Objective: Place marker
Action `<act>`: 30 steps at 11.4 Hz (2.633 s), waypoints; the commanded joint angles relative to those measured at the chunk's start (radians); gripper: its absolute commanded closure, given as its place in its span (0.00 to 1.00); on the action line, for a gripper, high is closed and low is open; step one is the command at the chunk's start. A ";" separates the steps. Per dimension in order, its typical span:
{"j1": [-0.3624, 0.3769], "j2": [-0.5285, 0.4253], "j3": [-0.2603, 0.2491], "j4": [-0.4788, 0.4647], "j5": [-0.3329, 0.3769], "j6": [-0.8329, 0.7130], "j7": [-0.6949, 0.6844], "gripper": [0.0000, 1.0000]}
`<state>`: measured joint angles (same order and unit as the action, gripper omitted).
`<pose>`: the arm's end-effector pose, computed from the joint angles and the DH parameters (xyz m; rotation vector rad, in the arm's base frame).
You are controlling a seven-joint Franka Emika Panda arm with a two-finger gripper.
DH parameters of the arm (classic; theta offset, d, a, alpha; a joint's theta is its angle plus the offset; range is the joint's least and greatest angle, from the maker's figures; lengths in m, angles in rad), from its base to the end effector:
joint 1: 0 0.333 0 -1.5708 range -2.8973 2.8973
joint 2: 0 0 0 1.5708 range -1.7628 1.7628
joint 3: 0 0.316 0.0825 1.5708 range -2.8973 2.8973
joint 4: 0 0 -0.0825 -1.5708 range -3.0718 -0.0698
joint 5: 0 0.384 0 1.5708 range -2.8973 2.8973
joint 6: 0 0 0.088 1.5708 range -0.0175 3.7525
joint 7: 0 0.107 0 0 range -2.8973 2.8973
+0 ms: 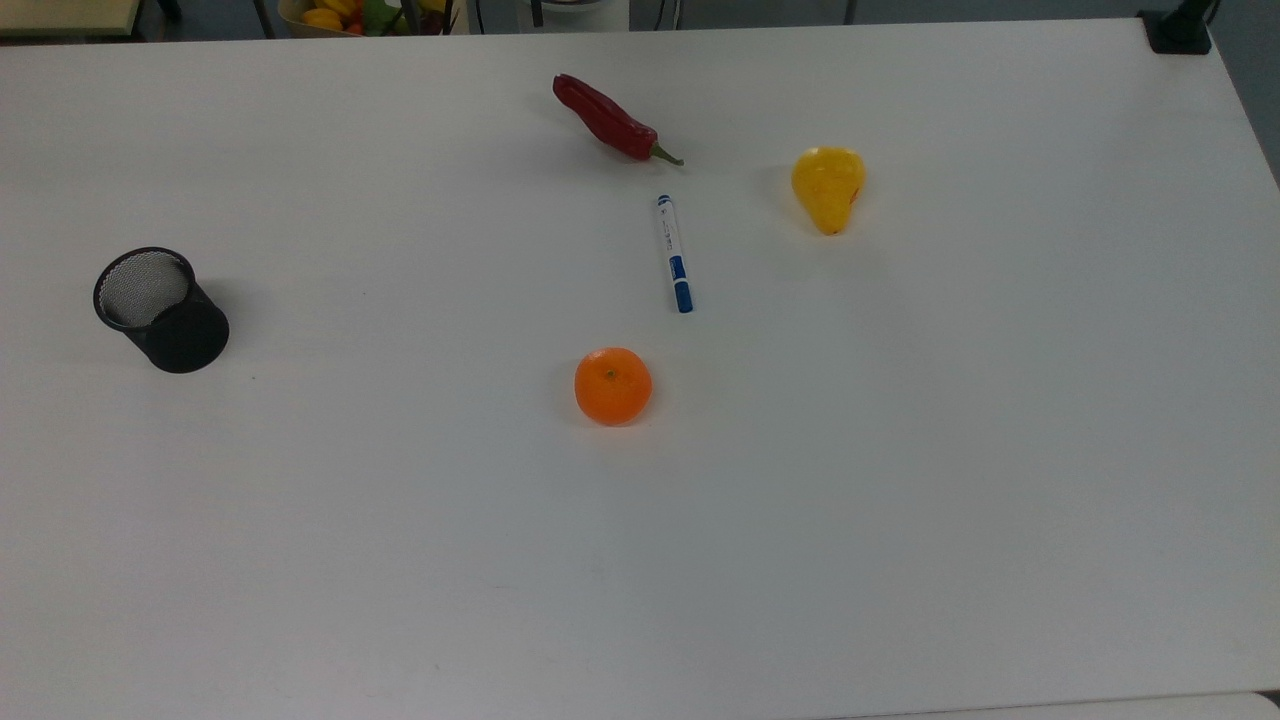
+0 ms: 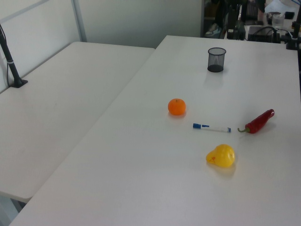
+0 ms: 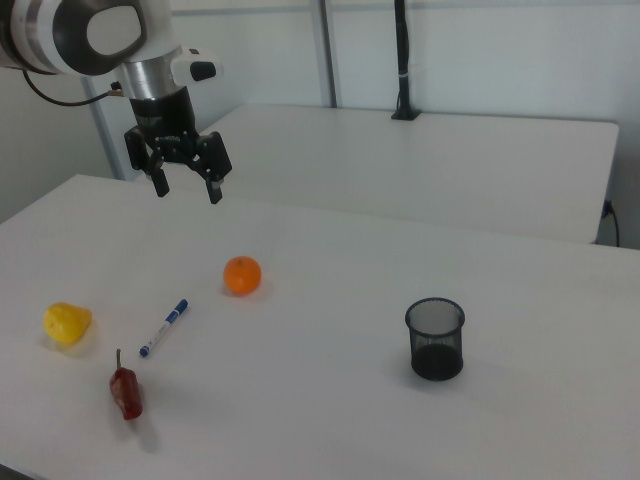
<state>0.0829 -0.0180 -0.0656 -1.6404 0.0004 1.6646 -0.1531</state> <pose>0.5569 0.0094 0.6098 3.1282 0.2671 0.0662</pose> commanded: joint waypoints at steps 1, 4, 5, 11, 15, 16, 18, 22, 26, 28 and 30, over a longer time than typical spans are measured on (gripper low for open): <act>0.031 -0.019 -0.022 -0.021 0.020 0.026 -0.014 0.00; 0.032 -0.019 -0.022 -0.021 0.020 0.026 -0.014 0.00; 0.031 -0.019 -0.022 -0.021 0.020 0.026 -0.014 0.00; 0.031 -0.022 -0.020 -0.022 0.021 0.026 -0.017 0.00; 0.061 -0.019 -0.014 -0.067 0.021 0.040 -0.016 0.00; 0.078 -0.020 -0.013 -0.091 0.021 0.055 -0.014 0.00; 0.109 -0.014 -0.013 -0.105 0.020 0.057 -0.014 0.00; 0.147 -0.002 0.010 -0.188 0.018 0.163 0.090 0.00; 0.152 0.059 0.062 -0.254 0.015 0.335 0.218 0.00; 0.152 0.082 0.076 -0.303 0.009 0.423 0.271 0.00; 0.153 0.130 0.098 -0.305 0.009 0.449 0.276 0.00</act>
<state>0.2291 0.0840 0.0141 -1.9115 0.0037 2.0584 0.0900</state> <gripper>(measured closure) 0.000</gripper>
